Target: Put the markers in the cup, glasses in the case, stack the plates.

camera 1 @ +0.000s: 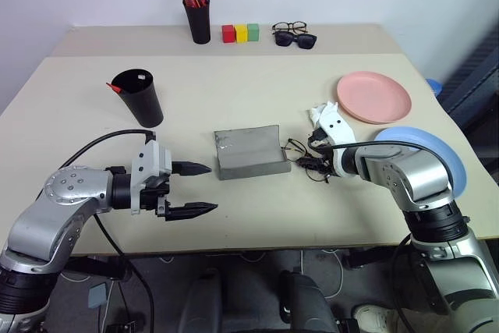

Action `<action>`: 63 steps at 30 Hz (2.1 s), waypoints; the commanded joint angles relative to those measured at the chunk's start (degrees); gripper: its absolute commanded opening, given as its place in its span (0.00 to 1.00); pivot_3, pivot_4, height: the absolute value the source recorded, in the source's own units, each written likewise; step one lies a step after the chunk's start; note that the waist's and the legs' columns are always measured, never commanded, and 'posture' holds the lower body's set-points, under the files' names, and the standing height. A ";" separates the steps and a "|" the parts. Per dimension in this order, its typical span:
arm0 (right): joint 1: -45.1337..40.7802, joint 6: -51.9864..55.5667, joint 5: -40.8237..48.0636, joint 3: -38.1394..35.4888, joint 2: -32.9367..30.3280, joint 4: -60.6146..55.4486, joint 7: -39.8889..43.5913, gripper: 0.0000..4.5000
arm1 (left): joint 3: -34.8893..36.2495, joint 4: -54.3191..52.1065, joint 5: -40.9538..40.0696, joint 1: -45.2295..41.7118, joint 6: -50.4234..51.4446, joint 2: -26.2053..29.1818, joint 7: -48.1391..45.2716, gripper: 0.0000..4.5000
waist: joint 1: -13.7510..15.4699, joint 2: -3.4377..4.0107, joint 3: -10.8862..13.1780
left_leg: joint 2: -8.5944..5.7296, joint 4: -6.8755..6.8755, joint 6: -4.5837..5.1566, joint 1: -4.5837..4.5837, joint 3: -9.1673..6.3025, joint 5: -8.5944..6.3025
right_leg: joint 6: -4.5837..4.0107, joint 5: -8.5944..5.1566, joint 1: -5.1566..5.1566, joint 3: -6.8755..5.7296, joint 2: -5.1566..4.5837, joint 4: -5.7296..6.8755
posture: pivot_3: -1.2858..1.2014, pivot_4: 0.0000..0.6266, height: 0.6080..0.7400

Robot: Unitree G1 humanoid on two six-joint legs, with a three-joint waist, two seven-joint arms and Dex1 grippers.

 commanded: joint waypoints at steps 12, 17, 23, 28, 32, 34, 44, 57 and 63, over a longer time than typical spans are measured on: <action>-1.47 -3.43 -1.09 -1.68 -1.13 -1.27 1.41 0.01 | 0.94 -1.28 0.18 0.67 -2.09 0.14 1.27 0.85 | 0.01 -0.04 -0.06 | 0.02 0.00 -0.01 0.04 0.00 -0.01 | -0.01 0.00 0.03 0.00 0.00 -0.02 | 0.52 0.24 1.00; -7.34 -12.24 0.04 -5.27 1.35 0.40 2.97 0.01 | 0.86 -1.12 0.41 2.04 -3.51 -0.21 1.47 0.85 | -0.16 0.09 0.03 | 0.01 0.00 -0.01 0.00 0.02 0.00 | -0.01 0.00 -0.03 0.00 0.00 -0.02 | 0.52 0.24 1.00; -11.79 -19.47 4.25 -3.68 5.53 -3.00 10.43 0.01 | 0.83 -0.01 0.05 2.70 -5.22 -0.42 0.69 0.85 | -0.99 0.08 0.03 | 0.02 -0.22 0.00 0.02 0.02 0.00 | 0.01 -0.01 -0.08 -0.01 0.02 -0.04 | 0.52 0.24 1.00; -11.02 -23.56 5.20 0.86 8.58 -4.75 16.07 0.01 | 0.65 0.27 -0.09 3.42 -4.05 1.85 -1.80 0.85 | -1.06 0.11 0.04 | 0.02 -0.31 0.00 0.03 0.02 0.01 | 0.02 -0.01 -0.11 0.00 0.03 -0.03 | 0.52 0.24 1.00; -9.02 -31.68 0.56 5.94 9.89 -0.52 18.44 0.01 | 0.88 -0.54 0.15 4.08 -4.48 1.98 -1.51 0.85 | -1.02 0.08 0.02 | 0.02 -0.31 -0.02 0.03 0.02 0.01 | 0.02 -0.01 -0.11 0.00 0.03 -0.06 | 0.52 0.24 1.00; -8.68 -35.46 -1.67 7.37 10.38 2.25 19.21 0.01 | 1.25 -1.19 -0.08 4.50 -4.24 2.12 -1.34 0.85 | -1.03 0.09 0.03 | 0.02 -0.31 -0.02 0.03 0.02 0.01 | 0.02 -0.01 -0.11 0.00 0.03 -0.06 | 0.52 0.24 1.00; -10.43 -42.04 -8.12 10.03 11.22 11.51 22.70 0.01 | 3.80 -5.07 -0.65 8.93 -3.56 3.35 0.60 0.85 | -1.16 0.09 0.03 | 0.02 -0.37 -0.05 0.04 0.03 0.03 | 0.01 -0.01 -0.16 0.00 0.04 -0.03 | 0.52 0.24 1.00; -7.05 -36.00 -8.35 9.92 7.28 9.36 29.04 0.31 | 4.30 -3.46 -0.09 8.45 -4.56 2.95 2.25 0.85 | -1.02 0.10 0.03 | 0.02 -0.37 -0.06 0.05 0.03 0.03 | 0.01 -0.01 -0.16 0.00 0.04 -0.02 | 0.52 0.24 1.00; -4.10 -36.60 -8.76 4.70 4.09 5.83 25.39 0.76 | 3.23 0.77 0.42 2.44 -4.36 0.96 4.74 0.85 | -0.65 0.10 0.03 | 0.01 -0.37 -0.07 0.04 0.03 0.04 | 0.02 -0.01 -0.14 0.00 0.03 -0.04 | 0.52 0.24 1.00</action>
